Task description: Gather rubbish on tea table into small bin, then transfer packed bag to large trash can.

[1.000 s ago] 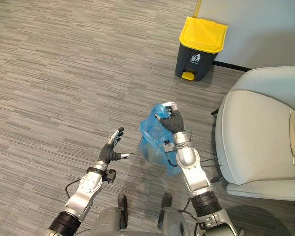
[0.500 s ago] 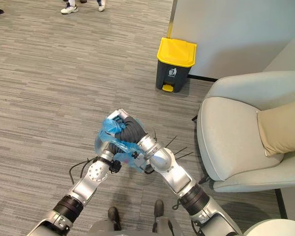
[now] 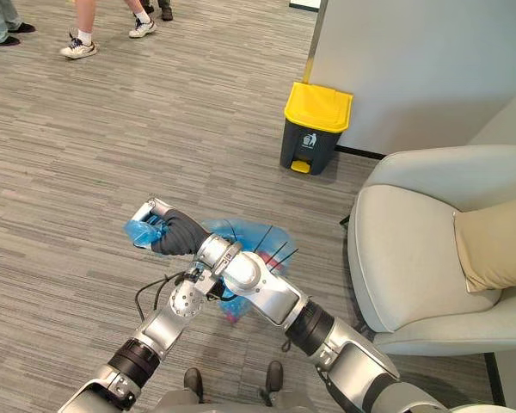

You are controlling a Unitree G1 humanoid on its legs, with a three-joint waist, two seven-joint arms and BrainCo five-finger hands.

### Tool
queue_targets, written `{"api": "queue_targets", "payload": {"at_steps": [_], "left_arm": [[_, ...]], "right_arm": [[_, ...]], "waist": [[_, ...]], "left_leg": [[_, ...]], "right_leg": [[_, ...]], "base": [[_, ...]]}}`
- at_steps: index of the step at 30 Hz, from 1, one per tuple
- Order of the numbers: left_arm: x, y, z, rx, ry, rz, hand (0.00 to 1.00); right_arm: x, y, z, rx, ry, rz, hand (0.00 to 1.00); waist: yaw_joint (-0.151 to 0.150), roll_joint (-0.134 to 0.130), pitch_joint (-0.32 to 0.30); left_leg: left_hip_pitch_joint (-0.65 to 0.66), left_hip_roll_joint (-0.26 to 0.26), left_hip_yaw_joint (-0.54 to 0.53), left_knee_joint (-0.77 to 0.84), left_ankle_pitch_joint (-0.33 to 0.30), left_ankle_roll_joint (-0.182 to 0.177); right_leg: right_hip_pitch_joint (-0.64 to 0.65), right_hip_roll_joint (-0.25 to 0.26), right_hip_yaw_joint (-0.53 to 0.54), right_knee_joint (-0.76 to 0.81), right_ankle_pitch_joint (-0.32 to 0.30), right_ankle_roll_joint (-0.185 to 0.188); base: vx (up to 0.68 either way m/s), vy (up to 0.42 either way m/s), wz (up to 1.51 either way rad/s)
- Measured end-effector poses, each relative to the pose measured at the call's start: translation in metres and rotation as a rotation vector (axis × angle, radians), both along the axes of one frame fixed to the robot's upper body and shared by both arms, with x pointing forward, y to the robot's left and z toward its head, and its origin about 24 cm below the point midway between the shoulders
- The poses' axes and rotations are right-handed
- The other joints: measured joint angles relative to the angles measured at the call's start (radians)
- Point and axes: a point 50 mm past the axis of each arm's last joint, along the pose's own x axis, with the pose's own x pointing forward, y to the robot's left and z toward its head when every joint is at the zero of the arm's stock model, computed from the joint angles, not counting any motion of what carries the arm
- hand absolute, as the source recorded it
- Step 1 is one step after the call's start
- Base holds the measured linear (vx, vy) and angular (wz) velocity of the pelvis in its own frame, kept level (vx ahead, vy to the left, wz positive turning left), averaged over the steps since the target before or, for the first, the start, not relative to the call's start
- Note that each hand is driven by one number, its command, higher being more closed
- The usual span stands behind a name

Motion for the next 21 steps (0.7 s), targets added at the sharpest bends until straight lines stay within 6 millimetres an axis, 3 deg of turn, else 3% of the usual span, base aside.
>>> {"api": "queue_targets", "payload": {"at_steps": [7,12,16,17,18,21], "left_arm": [[0.003,0.005,0.001,-0.081,0.023,0.040,1.00],[0.003,0.026,-0.003,-0.119,0.046,0.135,1.00],[-0.015,0.058,-0.027,-0.139,0.141,0.258,1.00],[-0.025,0.070,-0.037,-0.141,0.181,0.301,1.00],[-0.028,0.074,-0.041,-0.140,0.193,0.315,1.00],[-0.052,0.097,-0.060,-0.157,0.289,0.386,1.00]], "right_arm": [[-0.001,0.002,0.004,0.026,-0.005,-0.004,0.00],[-0.011,-0.012,-0.009,0.010,-0.043,-0.075,0.00],[-0.005,-0.063,-0.042,-0.064,-0.011,-0.303,0.00],[-0.007,-0.089,-0.059,-0.120,0.025,-0.400,0.00],[-0.008,-0.098,-0.065,-0.140,0.038,-0.434,0.00],[-0.024,-0.149,-0.101,-0.238,0.174,-0.599,0.00]], "waist": [[-0.003,0.000,0.000],[-0.006,-0.001,-0.004],[-0.020,-0.001,-0.010],[-0.021,0.000,-0.014],[-0.022,0.000,-0.014],[-0.028,0.003,-0.014]], "left_leg": [[0.004,0.006,0.004,0.000,0.001,-0.002],[0.021,0.008,0.025,-0.005,0.001,-0.002],[0.051,0.009,0.034,-0.021,0.001,-0.002],[0.056,0.009,0.039,-0.024,0.000,-0.002],[0.057,0.009,0.040,-0.026,-0.001,-0.002],[0.064,0.009,0.043,-0.040,-0.002,0.001]], "right_leg": [[0.000,0.006,0.006,0.000,0.000,0.000],[0.003,0.010,0.032,0.000,0.000,0.000],[0.023,0.013,0.040,-0.003,0.000,0.000],[0.025,0.014,0.045,-0.005,-0.001,0.001],[0.025,0.014,0.047,-0.006,-0.001,0.001],[0.025,0.014,0.055,-0.010,-0.006,0.007]], "base": [[0.00,0.000,-0.01],[0.01,0.006,-0.14],[0.00,0.008,-0.07],[-0.01,0.006,-0.08],[-0.01,0.006,-0.08],[-0.01,0.003,-0.04]]}}
